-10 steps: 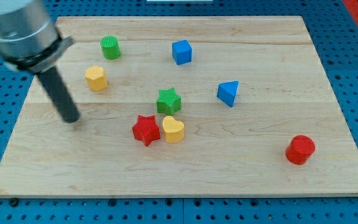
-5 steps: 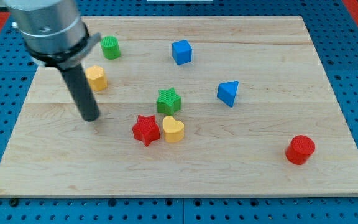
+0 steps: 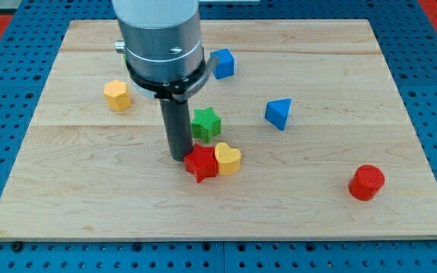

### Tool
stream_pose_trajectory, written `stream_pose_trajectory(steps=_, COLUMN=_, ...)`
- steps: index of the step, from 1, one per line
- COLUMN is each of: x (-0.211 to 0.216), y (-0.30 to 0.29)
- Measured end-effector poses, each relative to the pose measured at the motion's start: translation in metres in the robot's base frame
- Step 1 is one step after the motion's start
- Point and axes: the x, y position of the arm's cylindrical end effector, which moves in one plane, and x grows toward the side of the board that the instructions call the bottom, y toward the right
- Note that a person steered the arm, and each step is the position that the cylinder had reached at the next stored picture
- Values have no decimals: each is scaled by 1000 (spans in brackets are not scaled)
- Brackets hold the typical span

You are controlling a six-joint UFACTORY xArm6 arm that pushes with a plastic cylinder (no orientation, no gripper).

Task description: Push red star along with yellow heart slightly right

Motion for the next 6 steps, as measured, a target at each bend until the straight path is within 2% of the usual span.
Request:
stream_pose_trajectory(steps=1, x=16, y=-20)
stream_pose_trajectory(steps=2, x=19, y=-16)
stream_pose_trajectory(steps=6, x=15, y=103)
